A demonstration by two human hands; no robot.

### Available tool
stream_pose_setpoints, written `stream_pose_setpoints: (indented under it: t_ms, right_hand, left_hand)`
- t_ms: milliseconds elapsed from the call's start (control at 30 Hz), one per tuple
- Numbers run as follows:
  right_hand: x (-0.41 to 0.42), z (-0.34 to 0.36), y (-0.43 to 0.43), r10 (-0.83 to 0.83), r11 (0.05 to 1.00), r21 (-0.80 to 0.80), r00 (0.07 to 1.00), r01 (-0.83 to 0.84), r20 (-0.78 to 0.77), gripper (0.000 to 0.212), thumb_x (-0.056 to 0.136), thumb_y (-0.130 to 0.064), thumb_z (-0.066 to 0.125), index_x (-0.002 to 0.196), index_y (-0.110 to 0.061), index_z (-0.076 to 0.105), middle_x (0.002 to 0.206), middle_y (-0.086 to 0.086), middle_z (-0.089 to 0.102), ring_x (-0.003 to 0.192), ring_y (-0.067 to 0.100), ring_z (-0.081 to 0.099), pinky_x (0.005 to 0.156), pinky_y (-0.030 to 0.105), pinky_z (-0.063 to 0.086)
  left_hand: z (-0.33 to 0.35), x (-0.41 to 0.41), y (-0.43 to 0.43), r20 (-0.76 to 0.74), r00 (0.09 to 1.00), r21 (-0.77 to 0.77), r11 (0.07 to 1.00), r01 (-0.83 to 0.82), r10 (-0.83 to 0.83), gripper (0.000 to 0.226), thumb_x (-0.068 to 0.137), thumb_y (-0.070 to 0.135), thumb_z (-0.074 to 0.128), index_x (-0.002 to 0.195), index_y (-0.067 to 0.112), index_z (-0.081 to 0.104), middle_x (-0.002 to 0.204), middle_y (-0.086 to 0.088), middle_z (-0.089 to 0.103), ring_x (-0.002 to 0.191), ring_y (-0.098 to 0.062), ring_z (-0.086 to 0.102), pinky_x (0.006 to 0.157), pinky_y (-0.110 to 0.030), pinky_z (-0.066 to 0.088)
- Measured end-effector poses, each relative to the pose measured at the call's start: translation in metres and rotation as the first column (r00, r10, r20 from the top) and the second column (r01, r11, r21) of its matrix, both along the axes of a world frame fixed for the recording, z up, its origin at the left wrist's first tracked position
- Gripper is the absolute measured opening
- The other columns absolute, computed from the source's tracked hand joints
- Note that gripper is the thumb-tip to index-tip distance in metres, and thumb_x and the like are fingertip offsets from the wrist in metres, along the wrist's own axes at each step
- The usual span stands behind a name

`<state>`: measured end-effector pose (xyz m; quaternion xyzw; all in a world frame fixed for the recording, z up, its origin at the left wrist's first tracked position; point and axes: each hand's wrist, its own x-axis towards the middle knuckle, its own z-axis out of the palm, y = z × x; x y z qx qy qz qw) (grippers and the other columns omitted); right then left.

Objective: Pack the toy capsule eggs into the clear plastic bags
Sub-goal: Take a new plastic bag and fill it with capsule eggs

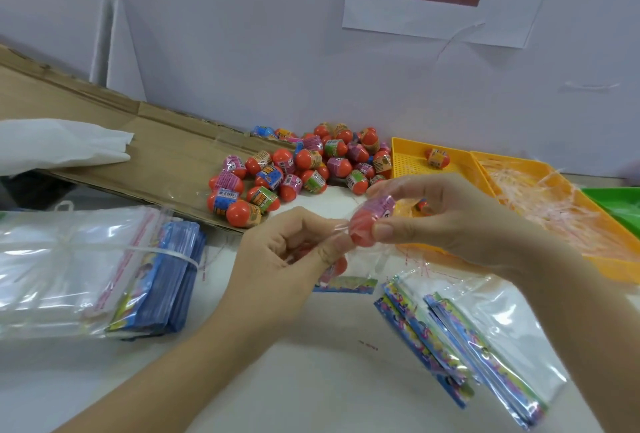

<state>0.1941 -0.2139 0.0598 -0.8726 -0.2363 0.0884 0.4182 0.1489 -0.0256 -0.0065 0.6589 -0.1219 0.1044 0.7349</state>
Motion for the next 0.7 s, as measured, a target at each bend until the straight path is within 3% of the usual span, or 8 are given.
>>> stream_pose_setpoints:
  t_ms: [100, 200, 233, 333, 400, 467, 533, 700]
  right_hand:
    - [0.000, -0.005, 0.005, -0.031, 0.991, 0.126, 0.996, 0.041, -0.083, 0.047, 0.050, -0.055, 0.080, 0.088, -0.028, 0.077, 0.104, -0.004, 0.071, 0.110, 0.016, 0.061, 0.103, 0.052, 0.041]
    - [0.002, -0.008, 0.007, -0.072, 0.966, 0.241, 0.992, 0.096, -0.106, 0.040, 0.048, -0.042, 0.087, 0.083, -0.025, 0.077, 0.091, -0.001, 0.074, 0.090, 0.012, 0.068, 0.088, 0.038, 0.046]
    - [0.003, -0.008, 0.005, -0.098, 0.949, 0.289, 0.989, 0.128, -0.115, 0.037, 0.050, -0.038, 0.090, 0.082, -0.026, 0.077, 0.089, -0.002, 0.075, 0.086, 0.010, 0.068, 0.084, 0.034, 0.044]
    - [0.015, -0.009, -0.009, -0.240, 0.842, 0.461, 0.960, 0.281, -0.147, 0.034, 0.053, -0.034, 0.086, 0.084, -0.026, 0.075, 0.090, -0.001, 0.075, 0.087, 0.014, 0.071, 0.079, 0.034, 0.048]
    - [0.023, -0.012, -0.022, -0.386, 0.761, 0.509, 0.912, 0.401, -0.141, 0.042, 0.054, -0.026, 0.090, 0.091, -0.024, 0.071, 0.087, 0.001, 0.075, 0.080, 0.016, 0.073, 0.074, 0.030, 0.056]
    - [0.031, -0.020, -0.035, -0.566, 0.790, 0.326, 0.822, 0.520, 0.061, 0.032, 0.067, -0.022, 0.085, 0.093, -0.030, 0.068, 0.082, -0.005, 0.073, 0.068, 0.002, 0.068, 0.059, 0.013, 0.052]
    - [0.035, -0.027, -0.045, -0.564, 0.812, 0.021, 0.776, 0.583, 0.283, 0.033, 0.072, -0.027, 0.081, 0.100, -0.036, 0.066, 0.083, -0.014, 0.066, 0.067, -0.001, 0.061, 0.053, 0.013, 0.046]
    - [0.039, -0.032, -0.052, -0.395, 0.761, -0.398, 0.852, 0.512, 0.343, 0.052, 0.076, -0.042, 0.071, 0.125, -0.044, 0.055, 0.102, -0.014, 0.064, 0.102, 0.017, 0.058, 0.099, 0.047, 0.041]
  left_hand:
    - [-0.001, 0.001, 0.000, -0.017, 1.000, 0.039, 0.999, 0.001, 0.000, 0.013, 0.067, 0.035, 0.070, 0.079, 0.030, 0.071, 0.076, -0.004, 0.074, 0.063, -0.026, 0.068, 0.059, -0.022, 0.056]
    - [-0.005, 0.002, -0.001, -0.086, 0.996, 0.050, 0.998, 0.039, -0.035, 0.005, 0.084, 0.026, 0.062, 0.087, 0.029, 0.066, 0.083, 0.003, 0.076, 0.063, -0.021, 0.068, 0.058, -0.020, 0.056]
    - [-0.009, 0.003, 0.000, -0.096, 0.995, 0.048, 0.998, 0.034, -0.030, 0.014, 0.091, 0.018, 0.059, 0.090, 0.031, 0.064, 0.086, 0.005, 0.076, 0.062, -0.015, 0.068, 0.057, -0.019, 0.055]
    - [-0.011, 0.006, 0.002, -0.145, 0.989, 0.033, 0.999, 0.012, -0.007, 0.024, 0.097, 0.012, 0.053, 0.108, 0.033, 0.058, 0.091, 0.010, 0.076, 0.066, -0.009, 0.070, 0.058, -0.016, 0.053]
    - [-0.012, 0.009, 0.002, -0.234, 0.972, -0.042, 0.999, 0.002, -0.012, 0.023, 0.097, 0.018, 0.053, 0.111, 0.036, 0.057, 0.092, 0.011, 0.076, 0.069, -0.015, 0.073, 0.057, -0.019, 0.055]
    - [-0.012, 0.013, 0.004, -0.326, 0.945, -0.128, 0.992, -0.021, -0.022, 0.021, 0.095, 0.022, 0.056, 0.112, 0.034, 0.059, 0.092, 0.008, 0.077, 0.071, -0.023, 0.075, 0.056, -0.022, 0.057]
    - [-0.012, 0.016, 0.006, -0.370, 0.928, -0.189, 0.982, -0.033, -0.040, 0.022, 0.091, 0.022, 0.061, 0.111, 0.029, 0.064, 0.091, 0.004, 0.077, 0.074, -0.026, 0.075, 0.056, -0.024, 0.058]
    - [-0.013, 0.019, 0.008, -0.370, 0.929, -0.162, 0.986, -0.033, -0.030, 0.063, 0.044, 0.046, 0.077, 0.105, 0.030, 0.070, 0.092, 0.001, 0.077, 0.076, -0.027, 0.075, 0.059, -0.029, 0.060]
